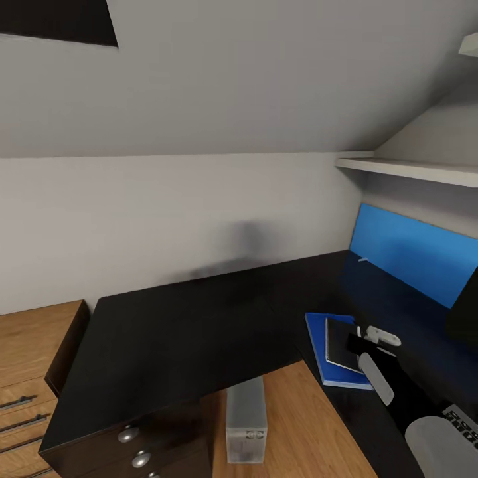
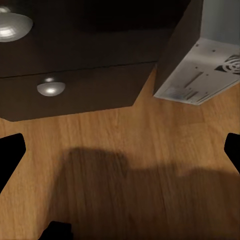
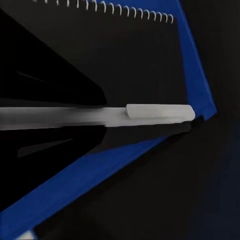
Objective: In the bedroom, organize the workspace by keeping the computer under the desk, ensuring the monitor is on the desk, placing the keyboard on the desk next to the monitor, placing the mouse on the desk next to the keyboard, moving the folder from the swivel chair onto the desk next to the mouse, stacking the notebook on top of the folder with the pen on top of the notebook, and positioning the swivel chair next to the desk.
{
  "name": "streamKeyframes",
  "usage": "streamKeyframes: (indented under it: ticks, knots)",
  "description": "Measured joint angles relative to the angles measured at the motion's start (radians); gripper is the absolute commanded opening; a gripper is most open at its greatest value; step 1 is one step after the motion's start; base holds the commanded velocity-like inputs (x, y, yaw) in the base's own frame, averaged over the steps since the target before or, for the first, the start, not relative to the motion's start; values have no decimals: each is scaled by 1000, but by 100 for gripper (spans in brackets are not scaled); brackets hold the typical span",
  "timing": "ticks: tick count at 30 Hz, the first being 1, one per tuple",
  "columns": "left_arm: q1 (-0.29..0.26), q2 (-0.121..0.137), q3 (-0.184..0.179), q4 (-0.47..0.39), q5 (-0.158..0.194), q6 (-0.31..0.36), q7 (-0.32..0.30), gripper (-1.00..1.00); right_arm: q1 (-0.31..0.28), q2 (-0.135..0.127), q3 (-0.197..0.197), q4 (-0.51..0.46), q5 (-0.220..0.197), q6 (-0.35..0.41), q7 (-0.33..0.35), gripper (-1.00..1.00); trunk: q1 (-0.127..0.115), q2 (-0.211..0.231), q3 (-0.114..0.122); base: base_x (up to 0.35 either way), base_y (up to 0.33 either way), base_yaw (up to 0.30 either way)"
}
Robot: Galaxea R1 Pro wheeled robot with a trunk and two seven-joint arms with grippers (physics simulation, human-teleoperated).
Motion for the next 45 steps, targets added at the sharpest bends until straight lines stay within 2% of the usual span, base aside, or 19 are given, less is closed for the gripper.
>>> streamKeyframes:
  ticks: [3, 5, 11, 14, 19, 23, 28, 38, 45]
  knots:
    - [0, 0, 0, 0, 0, 0, -1, 100, -6, -4, -1, 15, 1, -18, 47, -100, 0, 0, 0, 0, 0, 0]
    - [0, 0, 0, 0, 0, 0, -1, 100, -9, -20, -2, 25, 0, -36, 85, -100, 0, 0, 0, 0, 0, 0]
    - [0, 0, 0, 0, 0, 0, -1, 100, -10, -42, -7, 39, -7, -47, 124, -100, 0, 0, 0, 0, 0, 0]
    - [0, 0, -1, 0, 1, 0, -1, 100, -10, -43, -12, 42, -7, -46, 180, -100, 0, 0, 0, 0, 0, 0]
    - [0, -1, -1, 0, 2, 0, -1, 100, -10, -42, -14, 42, -8, -47, 205, -100, 0, 0, 0, 0, 0, 0]
    - [0, 0, -1, 0, 0, 0, -1, 100, -10, -42, -14, 43, -6, -50, 279, -100, 0, 0, 0, 0, 0, 0]
    - [0, 0, -1, -1, 0, 0, -1, 100, -11, -41, -13, 59, -6, -51, 300, -100, 0, 0, 0, 39, 0, 0]
    - [0, -1, -2, 0, 0, 0, -1, 100, -10, -39, -12, 65, -5, -51, 302, -100, 0, 0, 0, 130, 0, 0]
    - [0, -1, -2, -1, 0, 0, -1, 100, -12, -37, -9, 109, -2, -92, 302, -100, 0, 0, 0, 4, 0, 0]
